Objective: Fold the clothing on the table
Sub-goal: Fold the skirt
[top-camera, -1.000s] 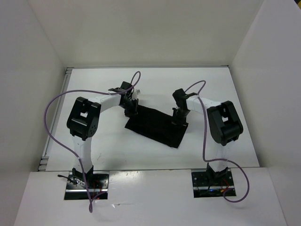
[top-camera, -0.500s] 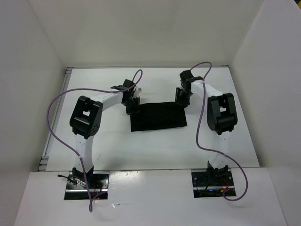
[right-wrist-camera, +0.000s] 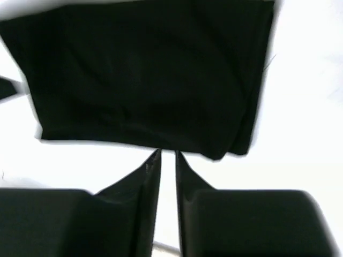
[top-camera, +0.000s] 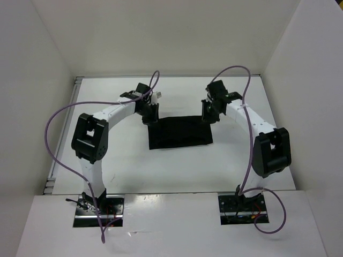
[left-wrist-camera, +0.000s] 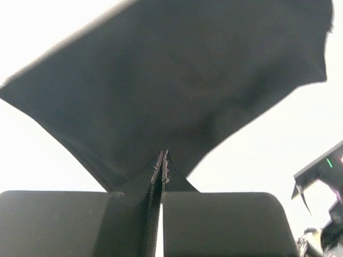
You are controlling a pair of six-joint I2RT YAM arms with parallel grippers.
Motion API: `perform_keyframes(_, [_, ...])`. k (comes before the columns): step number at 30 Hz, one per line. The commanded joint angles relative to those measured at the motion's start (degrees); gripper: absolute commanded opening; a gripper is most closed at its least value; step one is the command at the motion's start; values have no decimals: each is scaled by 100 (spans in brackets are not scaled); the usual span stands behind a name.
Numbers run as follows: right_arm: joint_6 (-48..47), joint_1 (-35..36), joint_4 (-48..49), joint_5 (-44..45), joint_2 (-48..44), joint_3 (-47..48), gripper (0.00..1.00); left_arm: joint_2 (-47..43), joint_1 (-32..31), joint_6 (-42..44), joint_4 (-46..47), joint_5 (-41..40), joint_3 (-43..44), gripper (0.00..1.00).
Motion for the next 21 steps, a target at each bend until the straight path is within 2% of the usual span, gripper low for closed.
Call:
perform_keyframes(1, [285,394,-108,-220,-102,-557,16,-735,-103,145,-79,736,-489,3])
perform_keyframes(3, [381,649,-108,-115,-102,-682,9,-1043,-173,145,-79,886,-806,3])
perform_keyframes(8, [680,1220,-108,210,-32,-761,5,-1535,-462,311,-193,1071,-1272,3])
perform_keyframes(11, [743,1352,-213,385,91,-761,5,-1484,-524,382,-193,1072,-1562,3])
perform_keyframes(15, [848,1406,-213,841,205,-761,4,-1133,-586,312,88,695,-1808,3])
perform_keyframes(21, [901,1406,-99,1274,539,-559,2,-842,-586,31,343,35,-1581,3])
